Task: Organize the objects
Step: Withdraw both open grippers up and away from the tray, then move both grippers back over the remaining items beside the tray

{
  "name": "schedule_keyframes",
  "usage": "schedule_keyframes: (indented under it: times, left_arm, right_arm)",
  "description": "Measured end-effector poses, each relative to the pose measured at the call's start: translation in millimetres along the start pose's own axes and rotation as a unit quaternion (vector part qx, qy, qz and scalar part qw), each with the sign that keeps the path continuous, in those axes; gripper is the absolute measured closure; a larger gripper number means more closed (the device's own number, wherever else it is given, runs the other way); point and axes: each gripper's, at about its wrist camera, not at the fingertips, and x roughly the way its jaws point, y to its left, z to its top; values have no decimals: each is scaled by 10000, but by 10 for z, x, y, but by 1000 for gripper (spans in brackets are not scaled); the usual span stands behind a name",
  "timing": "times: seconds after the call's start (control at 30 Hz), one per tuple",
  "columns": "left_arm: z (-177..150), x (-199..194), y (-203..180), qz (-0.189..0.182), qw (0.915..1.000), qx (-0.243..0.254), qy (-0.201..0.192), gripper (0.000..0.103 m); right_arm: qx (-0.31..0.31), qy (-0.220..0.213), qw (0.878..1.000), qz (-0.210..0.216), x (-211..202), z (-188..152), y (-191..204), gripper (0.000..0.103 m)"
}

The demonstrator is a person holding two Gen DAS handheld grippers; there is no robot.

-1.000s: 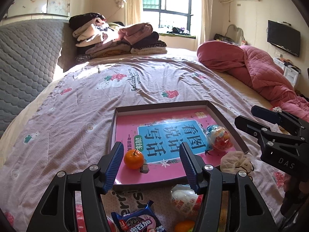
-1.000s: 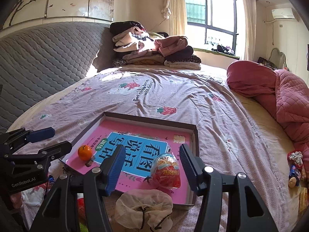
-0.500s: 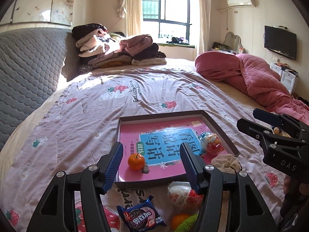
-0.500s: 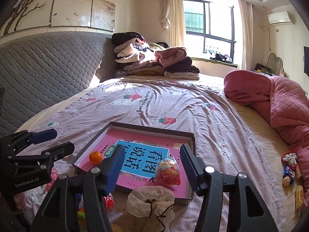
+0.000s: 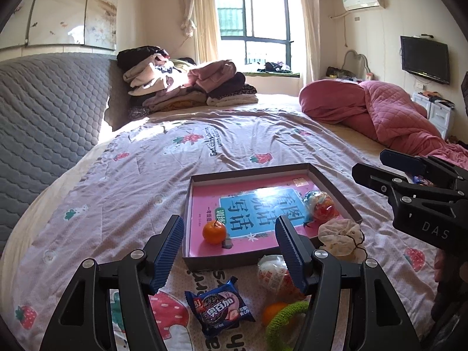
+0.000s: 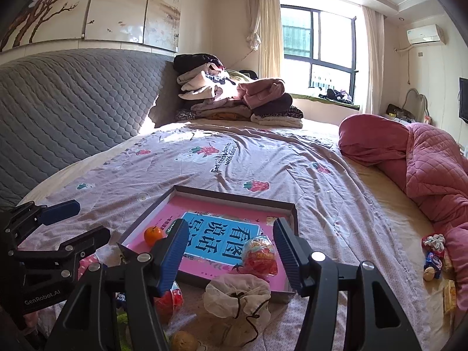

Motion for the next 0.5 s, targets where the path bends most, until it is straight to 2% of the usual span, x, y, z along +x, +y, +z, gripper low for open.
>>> schedule_keyframes:
  times: [0.5]
  left_arm:
    - [-218,-148,-74,-102,9998,-46,152,36]
  right_arm:
    - [-67,-154,9999,-30,-193,-63,70,43]
